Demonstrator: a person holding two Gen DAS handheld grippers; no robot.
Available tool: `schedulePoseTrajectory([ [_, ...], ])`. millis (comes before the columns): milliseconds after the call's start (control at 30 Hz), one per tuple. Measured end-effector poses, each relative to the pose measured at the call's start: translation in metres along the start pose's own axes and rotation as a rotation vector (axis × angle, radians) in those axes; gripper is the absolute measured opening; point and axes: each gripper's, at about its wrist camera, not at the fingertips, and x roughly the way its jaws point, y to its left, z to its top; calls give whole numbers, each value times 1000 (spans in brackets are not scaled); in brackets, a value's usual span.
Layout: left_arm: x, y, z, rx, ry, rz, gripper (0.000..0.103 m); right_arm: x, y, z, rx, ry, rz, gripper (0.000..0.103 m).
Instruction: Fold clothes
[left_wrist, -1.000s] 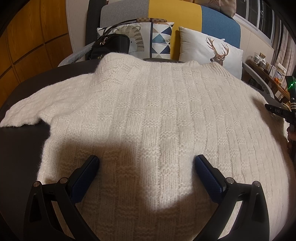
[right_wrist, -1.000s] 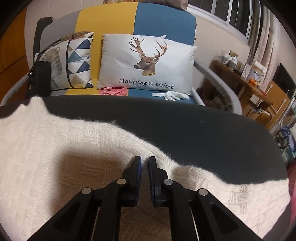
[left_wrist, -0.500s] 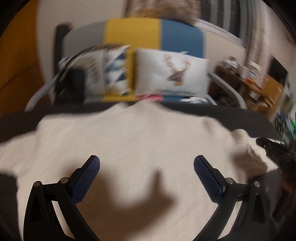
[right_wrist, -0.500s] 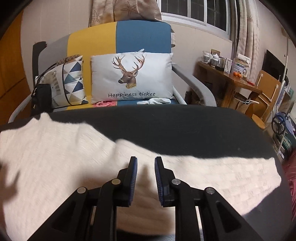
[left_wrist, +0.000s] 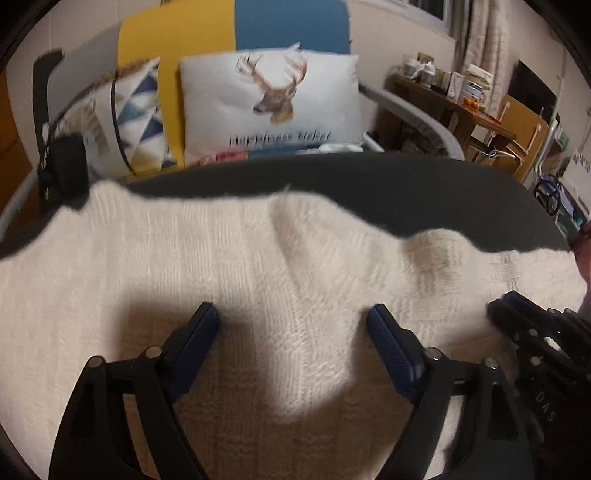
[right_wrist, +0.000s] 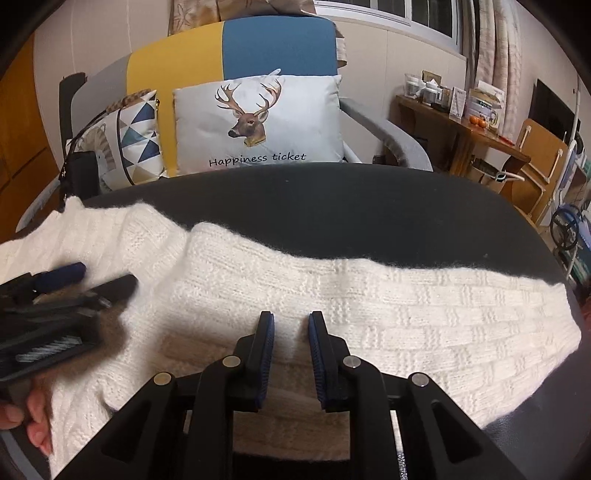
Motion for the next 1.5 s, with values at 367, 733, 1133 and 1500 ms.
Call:
schedulePoseTrajectory([
  [367,4,-3,-7,14,-12,18,90,-15,7,14,23,-65,131,19],
  [733,3,-1,-7,10,-14,14,92,10,-32,18,15,13,-1,18],
  [1133,5,-2,-7,14,-15,14,94,-6,-119,1,72,21,-195,31],
  [1500,5,-2,-8,13,-15,17,95,-30,-162,-21,214,7,-134,14],
])
